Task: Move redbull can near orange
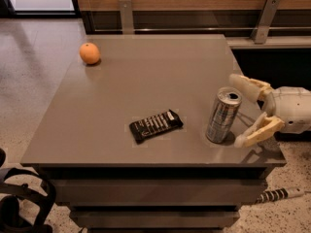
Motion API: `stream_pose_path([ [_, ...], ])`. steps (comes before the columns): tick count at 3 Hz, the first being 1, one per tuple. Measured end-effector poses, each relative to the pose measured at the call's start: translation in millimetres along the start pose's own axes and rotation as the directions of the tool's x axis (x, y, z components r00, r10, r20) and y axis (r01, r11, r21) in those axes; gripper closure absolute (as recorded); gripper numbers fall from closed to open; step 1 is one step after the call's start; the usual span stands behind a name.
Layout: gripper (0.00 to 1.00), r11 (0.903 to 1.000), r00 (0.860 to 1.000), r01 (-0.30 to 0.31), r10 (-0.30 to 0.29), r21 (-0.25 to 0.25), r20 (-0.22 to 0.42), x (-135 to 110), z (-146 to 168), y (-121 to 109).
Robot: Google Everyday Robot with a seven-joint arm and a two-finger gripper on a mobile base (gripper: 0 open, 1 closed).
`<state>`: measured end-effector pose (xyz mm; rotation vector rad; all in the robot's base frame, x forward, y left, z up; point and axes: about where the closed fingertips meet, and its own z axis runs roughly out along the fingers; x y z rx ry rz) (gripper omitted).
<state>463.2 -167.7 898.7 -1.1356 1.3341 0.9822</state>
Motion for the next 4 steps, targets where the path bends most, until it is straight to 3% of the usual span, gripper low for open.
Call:
stream_pose_path([
  [1,0.26,0.9996,1.000,-0.021,0.021,-0.017,-0.003,4.9,14.8,-0.5],
  [2,0.56,0.9995,1.000,-0.020,0.020,-0.023,-0.002,3.8,17.8,0.0],
  [4,0.99,0.9994,1.000,-0.018,0.018,-0.030,-0.002,2.4,21.7,0.8],
])
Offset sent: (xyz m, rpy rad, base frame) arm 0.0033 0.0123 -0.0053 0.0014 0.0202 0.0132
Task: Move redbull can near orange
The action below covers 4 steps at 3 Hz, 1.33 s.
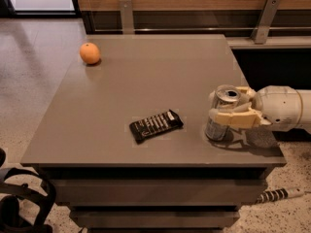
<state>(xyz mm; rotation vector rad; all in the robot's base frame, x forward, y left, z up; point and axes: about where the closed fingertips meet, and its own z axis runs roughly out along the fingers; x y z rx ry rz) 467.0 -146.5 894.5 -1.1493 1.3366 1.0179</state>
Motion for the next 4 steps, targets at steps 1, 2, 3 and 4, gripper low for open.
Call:
stream_pose_path([
  [1,1.00,1.0000,1.000,0.005,-0.005,0.003,-0.010,-24.9,9.5,-18.6],
  [2,1.00,0.9998,1.000,0.012,-0.011,0.015,-0.024,-55.4,19.6,-42.3],
  [3,1.00,0.9972,1.000,0.025,-0.023,0.070,-0.020,-94.6,36.5,-84.7],
  [4,1.00,0.9910,0.998,0.060,-0.060,0.120,-0.004,-143.7,92.1,-125.7],
])
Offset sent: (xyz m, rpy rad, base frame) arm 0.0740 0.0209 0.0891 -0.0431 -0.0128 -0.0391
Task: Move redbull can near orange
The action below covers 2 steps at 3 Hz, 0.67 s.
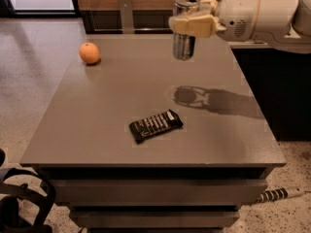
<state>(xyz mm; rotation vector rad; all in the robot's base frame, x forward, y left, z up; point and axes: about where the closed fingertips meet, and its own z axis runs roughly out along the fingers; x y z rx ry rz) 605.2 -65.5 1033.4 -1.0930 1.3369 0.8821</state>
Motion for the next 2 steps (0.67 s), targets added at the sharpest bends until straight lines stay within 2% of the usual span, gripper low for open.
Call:
stream_pose_path([
  [1,1.00,0.9990,0.999,0.039,-0.038,0.020,-0.016,-28.1,65.2,-10.6],
  [2,1.00,0.9987,0.997,0.050,-0.049,0.014,-0.053,-24.5,110.8,-7.0],
])
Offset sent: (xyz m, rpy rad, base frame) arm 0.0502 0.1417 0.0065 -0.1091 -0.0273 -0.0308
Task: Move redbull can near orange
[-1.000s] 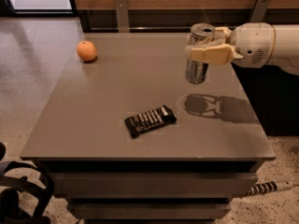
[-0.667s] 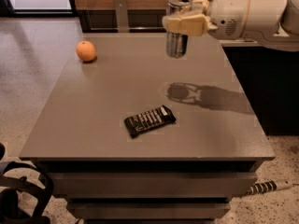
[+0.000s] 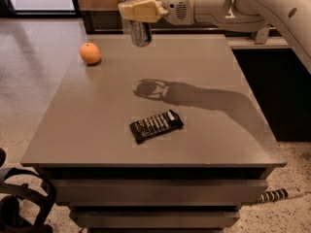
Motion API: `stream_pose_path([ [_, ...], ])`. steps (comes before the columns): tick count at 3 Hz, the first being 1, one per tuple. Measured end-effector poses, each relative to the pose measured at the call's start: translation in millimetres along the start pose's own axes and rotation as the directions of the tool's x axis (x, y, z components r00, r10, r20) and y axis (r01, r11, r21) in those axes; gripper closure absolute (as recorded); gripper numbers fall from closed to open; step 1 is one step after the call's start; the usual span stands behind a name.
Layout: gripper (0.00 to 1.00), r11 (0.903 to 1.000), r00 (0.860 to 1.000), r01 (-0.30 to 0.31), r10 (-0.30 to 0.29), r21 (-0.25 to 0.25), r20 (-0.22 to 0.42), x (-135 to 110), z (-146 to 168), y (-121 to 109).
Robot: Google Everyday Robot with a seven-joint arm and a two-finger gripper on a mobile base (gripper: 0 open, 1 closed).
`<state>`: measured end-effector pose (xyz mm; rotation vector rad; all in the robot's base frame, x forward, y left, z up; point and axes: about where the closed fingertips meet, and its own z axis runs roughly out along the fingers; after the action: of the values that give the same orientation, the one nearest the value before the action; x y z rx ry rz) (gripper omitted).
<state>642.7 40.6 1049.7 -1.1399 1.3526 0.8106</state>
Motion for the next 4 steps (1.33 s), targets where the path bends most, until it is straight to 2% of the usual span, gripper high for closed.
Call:
stream_pose_path([
  [1,1.00,1.0000,1.000,0.000,0.000,0.000,0.000,0.0,0.0,0.0],
  [2,1.00,0.9977,0.997,-0.059,0.058,0.033,0.050,21.3,-2.1,-21.4],
  [3,1.00,0.9857,0.990,-0.138,0.134,0.097,0.045,54.0,1.9,-56.5],
  [4,1.00,0.9734,0.983,-0.177,0.181,0.145,-0.016,79.9,10.4,-84.8],
])
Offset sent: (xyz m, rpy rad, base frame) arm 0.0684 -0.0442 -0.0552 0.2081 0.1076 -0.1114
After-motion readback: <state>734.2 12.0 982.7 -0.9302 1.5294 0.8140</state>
